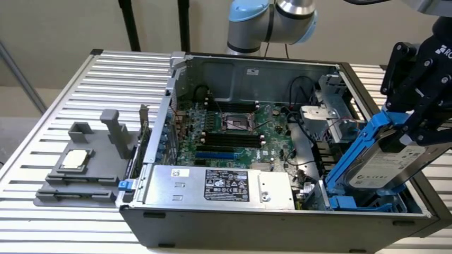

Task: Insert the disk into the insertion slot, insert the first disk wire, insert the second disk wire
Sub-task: 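Insert the disk into the insertion slot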

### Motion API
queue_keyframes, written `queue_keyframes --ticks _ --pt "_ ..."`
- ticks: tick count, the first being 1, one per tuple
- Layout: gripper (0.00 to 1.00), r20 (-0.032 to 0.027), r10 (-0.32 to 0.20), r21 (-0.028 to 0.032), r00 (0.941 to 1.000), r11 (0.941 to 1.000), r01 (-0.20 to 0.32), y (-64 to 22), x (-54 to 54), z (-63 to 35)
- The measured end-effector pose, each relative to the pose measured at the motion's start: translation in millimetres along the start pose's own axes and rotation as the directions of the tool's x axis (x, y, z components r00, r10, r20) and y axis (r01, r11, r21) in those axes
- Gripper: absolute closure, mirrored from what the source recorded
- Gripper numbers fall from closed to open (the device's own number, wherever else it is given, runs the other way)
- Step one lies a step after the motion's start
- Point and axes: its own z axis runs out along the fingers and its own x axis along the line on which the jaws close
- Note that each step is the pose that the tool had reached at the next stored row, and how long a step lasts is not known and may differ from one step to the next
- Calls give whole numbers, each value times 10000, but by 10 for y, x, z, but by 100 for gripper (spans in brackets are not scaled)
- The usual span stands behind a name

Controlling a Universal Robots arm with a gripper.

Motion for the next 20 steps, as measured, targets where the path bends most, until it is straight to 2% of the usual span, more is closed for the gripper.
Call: queue_keyframes --ticks 20 --pt "68 -10 -327 -9 9995 9995 327 10 23 73"
